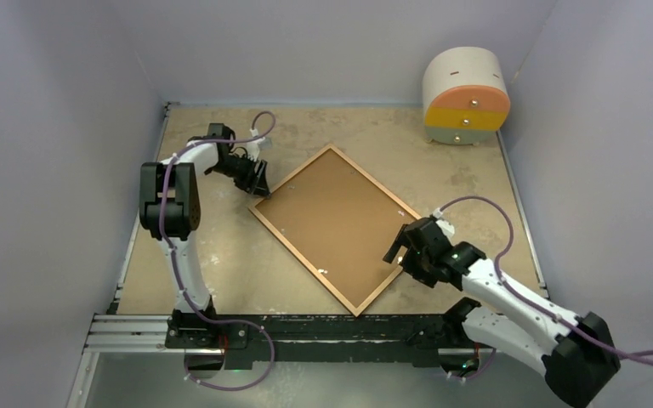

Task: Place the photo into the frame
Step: Adjust the photo frame at the center of the board.

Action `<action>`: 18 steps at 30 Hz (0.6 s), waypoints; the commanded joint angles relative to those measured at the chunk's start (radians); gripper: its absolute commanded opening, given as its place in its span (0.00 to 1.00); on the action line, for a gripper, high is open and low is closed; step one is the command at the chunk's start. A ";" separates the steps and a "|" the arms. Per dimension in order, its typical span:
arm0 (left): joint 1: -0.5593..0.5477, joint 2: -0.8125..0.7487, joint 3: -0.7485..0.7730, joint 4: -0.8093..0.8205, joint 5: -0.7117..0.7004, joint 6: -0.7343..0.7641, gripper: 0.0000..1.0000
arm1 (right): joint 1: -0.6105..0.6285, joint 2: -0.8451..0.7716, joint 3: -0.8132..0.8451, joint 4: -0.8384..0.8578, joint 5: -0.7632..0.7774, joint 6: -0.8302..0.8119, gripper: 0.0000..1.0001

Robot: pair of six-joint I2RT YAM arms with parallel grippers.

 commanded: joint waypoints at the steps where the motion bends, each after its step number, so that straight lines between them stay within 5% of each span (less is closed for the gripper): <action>1: -0.010 -0.011 -0.009 -0.002 0.006 0.026 0.48 | -0.035 0.120 -0.036 0.192 -0.040 0.005 0.99; 11: -0.008 -0.123 -0.195 -0.061 -0.006 0.138 0.42 | -0.216 0.410 0.115 0.421 -0.146 -0.185 0.99; 18: -0.010 -0.296 -0.358 -0.220 0.035 0.314 0.47 | -0.248 0.691 0.343 0.464 -0.199 -0.279 0.99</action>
